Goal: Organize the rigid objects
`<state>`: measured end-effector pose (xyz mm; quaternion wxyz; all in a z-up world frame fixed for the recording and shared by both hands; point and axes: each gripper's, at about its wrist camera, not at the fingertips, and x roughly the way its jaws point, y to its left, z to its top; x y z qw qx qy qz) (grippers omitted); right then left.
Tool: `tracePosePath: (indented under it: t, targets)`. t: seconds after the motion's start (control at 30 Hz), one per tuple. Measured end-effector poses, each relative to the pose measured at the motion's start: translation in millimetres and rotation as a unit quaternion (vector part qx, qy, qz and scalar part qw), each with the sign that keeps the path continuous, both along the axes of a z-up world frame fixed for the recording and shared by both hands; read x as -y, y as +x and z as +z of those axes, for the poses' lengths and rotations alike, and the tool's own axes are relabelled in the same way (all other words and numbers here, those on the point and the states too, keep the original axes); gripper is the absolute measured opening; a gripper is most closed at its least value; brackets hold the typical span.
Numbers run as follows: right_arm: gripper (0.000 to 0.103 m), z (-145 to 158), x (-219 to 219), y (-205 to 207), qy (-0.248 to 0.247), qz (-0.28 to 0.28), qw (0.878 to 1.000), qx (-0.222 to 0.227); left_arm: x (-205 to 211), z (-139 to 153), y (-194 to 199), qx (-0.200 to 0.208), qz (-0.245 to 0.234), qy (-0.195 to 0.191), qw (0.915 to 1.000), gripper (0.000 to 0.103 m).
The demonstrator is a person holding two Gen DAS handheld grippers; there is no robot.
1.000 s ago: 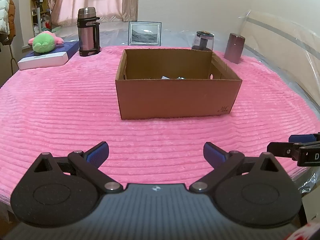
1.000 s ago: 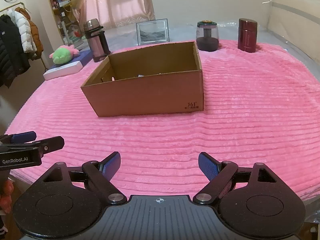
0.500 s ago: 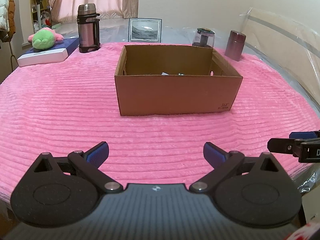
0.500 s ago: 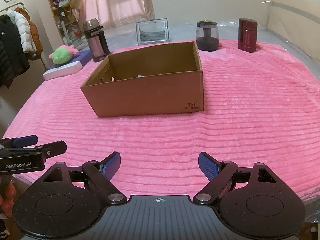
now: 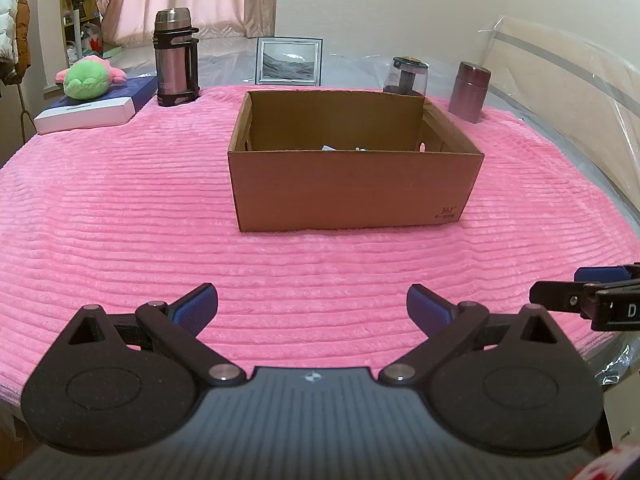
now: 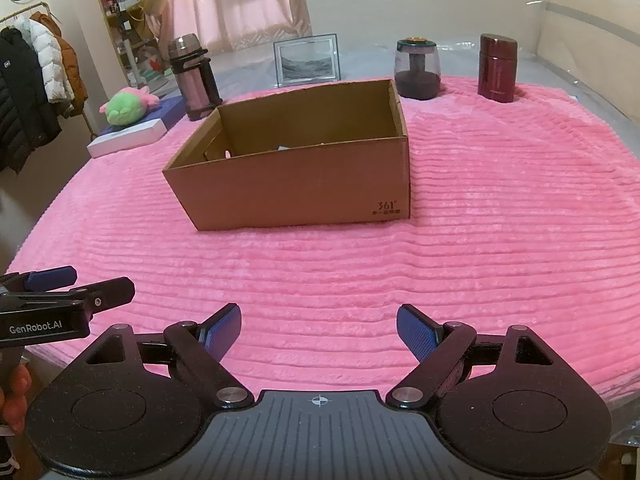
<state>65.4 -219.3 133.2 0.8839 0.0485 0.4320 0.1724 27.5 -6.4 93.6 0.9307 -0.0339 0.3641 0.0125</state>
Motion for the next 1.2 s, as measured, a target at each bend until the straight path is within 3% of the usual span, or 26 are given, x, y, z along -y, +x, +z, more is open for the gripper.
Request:
tracePosePath:
  t: [1.2]
  targets:
    - [0.082,-0.7,-3.8,-3.0,0.002,0.002,1.000,-0.001,3.6,-1.4,-0.2,0.004,-0.005,-0.010,0.9999,0.100]
